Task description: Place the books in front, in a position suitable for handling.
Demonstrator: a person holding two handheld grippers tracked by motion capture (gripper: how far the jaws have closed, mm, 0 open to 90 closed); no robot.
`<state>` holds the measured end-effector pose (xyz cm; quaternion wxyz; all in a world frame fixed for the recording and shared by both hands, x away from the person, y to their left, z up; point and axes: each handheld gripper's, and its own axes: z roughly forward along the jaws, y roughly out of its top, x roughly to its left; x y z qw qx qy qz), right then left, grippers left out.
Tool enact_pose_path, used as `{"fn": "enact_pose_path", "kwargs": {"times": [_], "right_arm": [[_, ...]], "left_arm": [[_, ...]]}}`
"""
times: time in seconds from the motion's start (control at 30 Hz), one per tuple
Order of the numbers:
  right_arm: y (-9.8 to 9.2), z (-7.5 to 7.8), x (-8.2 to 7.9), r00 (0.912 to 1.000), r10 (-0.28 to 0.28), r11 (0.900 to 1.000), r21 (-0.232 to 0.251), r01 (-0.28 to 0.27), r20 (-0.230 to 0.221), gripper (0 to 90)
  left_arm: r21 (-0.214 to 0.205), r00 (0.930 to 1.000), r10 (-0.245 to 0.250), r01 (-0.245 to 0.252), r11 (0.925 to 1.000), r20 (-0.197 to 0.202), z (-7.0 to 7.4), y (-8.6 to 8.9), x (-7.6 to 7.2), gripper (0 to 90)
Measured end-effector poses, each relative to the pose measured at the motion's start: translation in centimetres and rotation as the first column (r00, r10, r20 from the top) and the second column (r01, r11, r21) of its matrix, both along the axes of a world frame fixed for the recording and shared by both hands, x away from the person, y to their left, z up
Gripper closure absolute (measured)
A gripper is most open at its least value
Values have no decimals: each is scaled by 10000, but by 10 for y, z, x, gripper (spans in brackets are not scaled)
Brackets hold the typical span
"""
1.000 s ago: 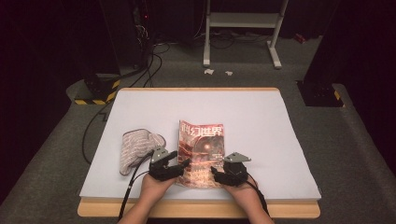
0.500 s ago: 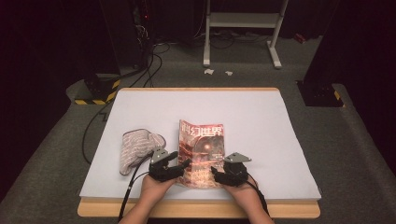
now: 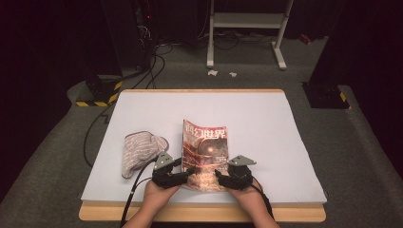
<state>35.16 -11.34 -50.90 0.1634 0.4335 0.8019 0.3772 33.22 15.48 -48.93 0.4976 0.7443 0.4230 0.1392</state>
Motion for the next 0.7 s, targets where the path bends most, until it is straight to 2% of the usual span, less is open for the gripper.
{"fn": "enact_pose_path", "kwargs": {"times": [0.27, 0.43, 0.5, 0.6, 0.7], "right_arm": [[0, 0, 0, 10000, -34, 10000, 35, 34, -28, 346], [0, 0, 0, 10000, -39, 10000, 42, 39, -24, 345], [0, 0, 0, 10000, -45, 10000, 57, 45, -31, 346], [0, 0, 0, 10000, -41, 10000, 39, 41, -5, 346], [0, 0, -1, 10000, -34, 10000, 12, 33, 34, 348]], "left_arm": [[340, 9998, -32, 25, 9994, 201, -1, 1, -16, 365], [691, 9986, 110, -146, 9975, 515, -3, -10, -25, 347], [871, 9986, 181, -223, 9959, 494, -4, -12, -26, 357], [908, 9982, 292, -339, 9953, 528, -3, -13, -27, 388], [721, 9981, 377, -411, 9965, 489, -2, -11, -25, 426]]}}
